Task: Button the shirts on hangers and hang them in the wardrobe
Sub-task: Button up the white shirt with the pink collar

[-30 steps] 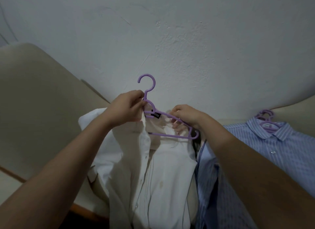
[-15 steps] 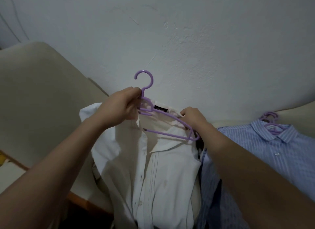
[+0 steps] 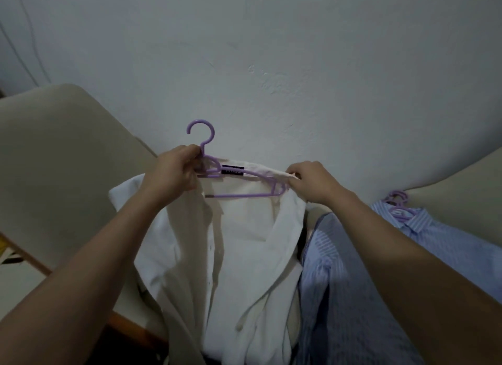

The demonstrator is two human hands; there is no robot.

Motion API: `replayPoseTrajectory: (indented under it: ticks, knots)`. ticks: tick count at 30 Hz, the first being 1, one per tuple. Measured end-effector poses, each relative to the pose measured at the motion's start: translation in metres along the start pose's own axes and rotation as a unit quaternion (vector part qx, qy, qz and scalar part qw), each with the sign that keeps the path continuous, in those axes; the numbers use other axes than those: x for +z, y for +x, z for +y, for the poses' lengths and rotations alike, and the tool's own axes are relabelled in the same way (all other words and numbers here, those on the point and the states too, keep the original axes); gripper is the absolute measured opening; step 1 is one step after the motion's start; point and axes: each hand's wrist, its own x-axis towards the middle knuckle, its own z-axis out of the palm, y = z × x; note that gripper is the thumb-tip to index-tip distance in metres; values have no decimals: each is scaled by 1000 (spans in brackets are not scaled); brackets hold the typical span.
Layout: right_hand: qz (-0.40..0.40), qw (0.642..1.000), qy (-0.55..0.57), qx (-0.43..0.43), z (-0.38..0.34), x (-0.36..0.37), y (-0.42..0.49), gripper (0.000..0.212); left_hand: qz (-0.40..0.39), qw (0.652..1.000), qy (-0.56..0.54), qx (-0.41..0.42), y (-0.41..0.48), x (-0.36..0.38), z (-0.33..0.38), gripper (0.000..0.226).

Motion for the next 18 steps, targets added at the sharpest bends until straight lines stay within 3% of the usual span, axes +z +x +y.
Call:
replayPoseTrajectory:
  ticks: [7,14,18]
  knots:
    - [69,990,113,56,-63,33,20,21,54,988,146,18,-2,29,2,18]
    - [42,952,270,137,-102,96,67,28,64,990,117,-40,13,88,-33,12]
    - [25,950,254,178,-85,140,88,28,43,990,93,-101,15,125,-69,15]
